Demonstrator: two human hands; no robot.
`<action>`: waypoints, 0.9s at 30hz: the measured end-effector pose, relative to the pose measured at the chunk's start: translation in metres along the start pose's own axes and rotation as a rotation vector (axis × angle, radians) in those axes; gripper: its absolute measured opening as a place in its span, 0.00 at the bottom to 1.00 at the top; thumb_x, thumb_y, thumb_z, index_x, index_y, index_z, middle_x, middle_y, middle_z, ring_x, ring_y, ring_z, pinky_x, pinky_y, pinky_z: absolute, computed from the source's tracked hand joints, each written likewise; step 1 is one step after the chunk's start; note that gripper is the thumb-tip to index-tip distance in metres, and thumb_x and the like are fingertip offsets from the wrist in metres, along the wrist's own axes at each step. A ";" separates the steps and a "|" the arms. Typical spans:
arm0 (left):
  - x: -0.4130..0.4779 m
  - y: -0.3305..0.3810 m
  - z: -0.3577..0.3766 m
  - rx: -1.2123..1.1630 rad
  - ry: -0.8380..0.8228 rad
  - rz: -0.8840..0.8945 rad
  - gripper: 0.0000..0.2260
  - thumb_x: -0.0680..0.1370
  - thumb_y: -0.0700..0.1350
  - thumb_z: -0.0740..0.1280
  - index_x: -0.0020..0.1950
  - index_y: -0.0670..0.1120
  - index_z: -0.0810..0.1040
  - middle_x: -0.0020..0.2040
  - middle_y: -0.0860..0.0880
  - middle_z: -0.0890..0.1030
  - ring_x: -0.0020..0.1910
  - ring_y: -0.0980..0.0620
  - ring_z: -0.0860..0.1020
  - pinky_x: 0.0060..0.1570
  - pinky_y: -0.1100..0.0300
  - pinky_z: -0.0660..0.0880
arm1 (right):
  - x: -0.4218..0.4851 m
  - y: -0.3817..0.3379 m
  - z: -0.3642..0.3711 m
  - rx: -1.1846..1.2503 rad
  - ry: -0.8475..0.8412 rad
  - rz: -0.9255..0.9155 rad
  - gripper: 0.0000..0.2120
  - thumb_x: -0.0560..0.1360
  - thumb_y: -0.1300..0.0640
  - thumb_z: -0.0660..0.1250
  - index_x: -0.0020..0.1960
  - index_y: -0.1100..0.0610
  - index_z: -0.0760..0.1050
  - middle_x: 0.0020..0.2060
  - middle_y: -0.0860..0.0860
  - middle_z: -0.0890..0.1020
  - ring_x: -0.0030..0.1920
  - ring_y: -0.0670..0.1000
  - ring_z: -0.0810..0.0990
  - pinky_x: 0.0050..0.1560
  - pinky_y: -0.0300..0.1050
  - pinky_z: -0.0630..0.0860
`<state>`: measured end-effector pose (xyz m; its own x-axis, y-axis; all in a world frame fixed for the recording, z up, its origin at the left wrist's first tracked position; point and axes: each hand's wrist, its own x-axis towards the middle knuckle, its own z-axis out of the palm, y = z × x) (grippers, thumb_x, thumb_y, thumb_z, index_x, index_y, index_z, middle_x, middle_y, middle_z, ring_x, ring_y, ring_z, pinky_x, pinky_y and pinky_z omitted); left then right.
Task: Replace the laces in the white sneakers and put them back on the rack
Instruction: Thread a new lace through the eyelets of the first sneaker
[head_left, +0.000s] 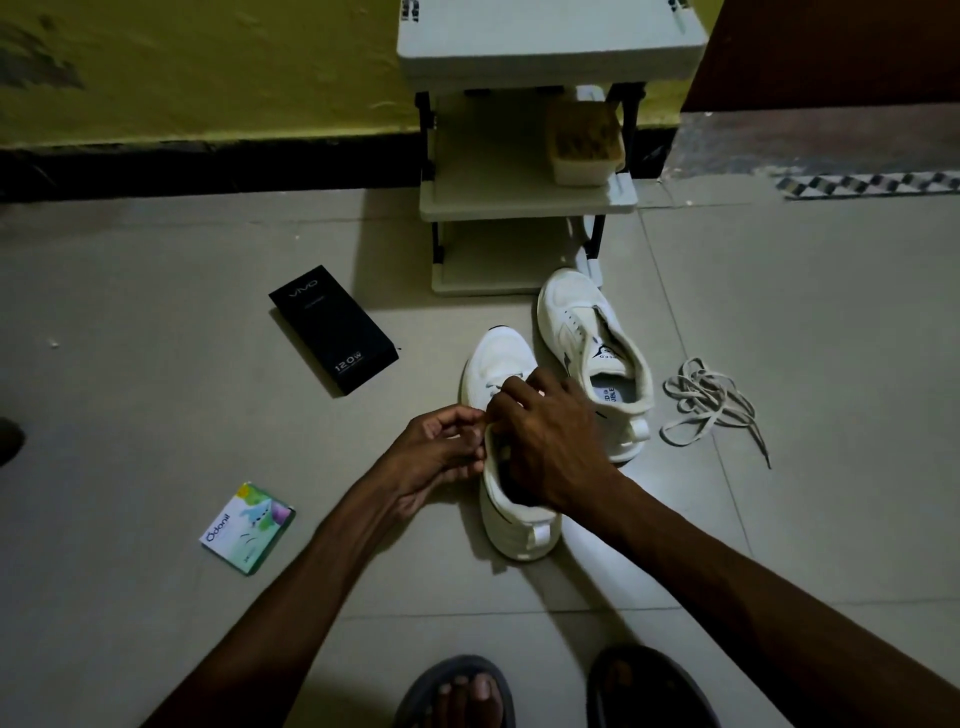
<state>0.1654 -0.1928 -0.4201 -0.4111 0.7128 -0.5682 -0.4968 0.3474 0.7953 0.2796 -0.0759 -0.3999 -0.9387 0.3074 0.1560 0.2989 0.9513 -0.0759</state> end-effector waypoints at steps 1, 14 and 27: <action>-0.001 0.001 0.002 0.018 0.000 0.001 0.08 0.78 0.33 0.65 0.51 0.44 0.80 0.37 0.48 0.80 0.33 0.55 0.79 0.36 0.63 0.78 | 0.000 0.000 -0.001 -0.027 0.004 0.003 0.14 0.60 0.53 0.68 0.45 0.55 0.78 0.42 0.50 0.79 0.45 0.58 0.75 0.41 0.49 0.69; 0.001 -0.005 0.021 0.099 0.002 -0.016 0.09 0.83 0.45 0.60 0.46 0.46 0.77 0.37 0.48 0.79 0.39 0.53 0.77 0.47 0.55 0.76 | -0.031 -0.017 -0.005 0.387 0.014 0.338 0.13 0.75 0.46 0.70 0.46 0.56 0.82 0.42 0.53 0.80 0.39 0.52 0.78 0.39 0.41 0.67; -0.006 0.001 0.024 0.326 0.107 0.344 0.05 0.78 0.38 0.68 0.51 0.38 0.81 0.38 0.48 0.82 0.37 0.50 0.81 0.41 0.61 0.80 | -0.032 -0.007 0.020 0.615 0.073 0.435 0.18 0.73 0.55 0.70 0.28 0.55 0.68 0.22 0.47 0.68 0.23 0.42 0.65 0.27 0.33 0.60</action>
<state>0.1860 -0.1821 -0.4111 -0.5940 0.7593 -0.2660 -0.0599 0.2880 0.9558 0.3043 -0.0932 -0.4236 -0.7378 0.6733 0.0491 0.4706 0.5650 -0.6777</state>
